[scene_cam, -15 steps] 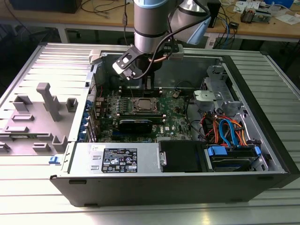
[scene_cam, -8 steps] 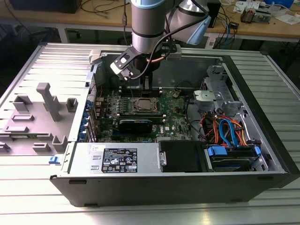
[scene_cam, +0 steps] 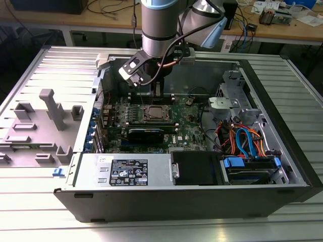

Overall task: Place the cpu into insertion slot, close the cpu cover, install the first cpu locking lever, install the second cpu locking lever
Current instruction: 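Install the first cpu locking lever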

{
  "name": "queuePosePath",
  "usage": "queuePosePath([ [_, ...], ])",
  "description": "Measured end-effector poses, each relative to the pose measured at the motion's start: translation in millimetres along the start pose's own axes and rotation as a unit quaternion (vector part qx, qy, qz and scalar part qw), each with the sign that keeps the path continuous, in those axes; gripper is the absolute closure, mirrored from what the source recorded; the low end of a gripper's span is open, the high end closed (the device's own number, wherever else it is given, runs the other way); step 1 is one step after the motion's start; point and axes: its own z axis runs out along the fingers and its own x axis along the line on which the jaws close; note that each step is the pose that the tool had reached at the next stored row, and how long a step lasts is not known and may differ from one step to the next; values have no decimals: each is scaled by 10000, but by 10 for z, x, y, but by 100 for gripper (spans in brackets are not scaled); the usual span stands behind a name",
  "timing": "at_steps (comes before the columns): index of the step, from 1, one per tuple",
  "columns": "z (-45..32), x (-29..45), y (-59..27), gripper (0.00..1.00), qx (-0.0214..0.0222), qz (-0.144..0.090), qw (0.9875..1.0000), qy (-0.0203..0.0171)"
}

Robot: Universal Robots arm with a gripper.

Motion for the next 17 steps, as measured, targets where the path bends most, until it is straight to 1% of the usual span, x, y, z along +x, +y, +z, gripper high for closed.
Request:
queuePosePath([
  [5, -23, 1, 0, 89, 0, -15, 10000, 1],
  [9, -25, 0, 0, 89, 5, -115, 9999, 2],
  [11, -25, 0, 0, 89, 9, -210, 9998, 3],
  [13, -25, 0, 0, 89, 14, -352, 9994, 6],
  [14, -25, 0, 0, 89, 17, -428, 9991, 7],
  [17, -25, 0, 0, 89, 27, -693, 9976, 12],
])
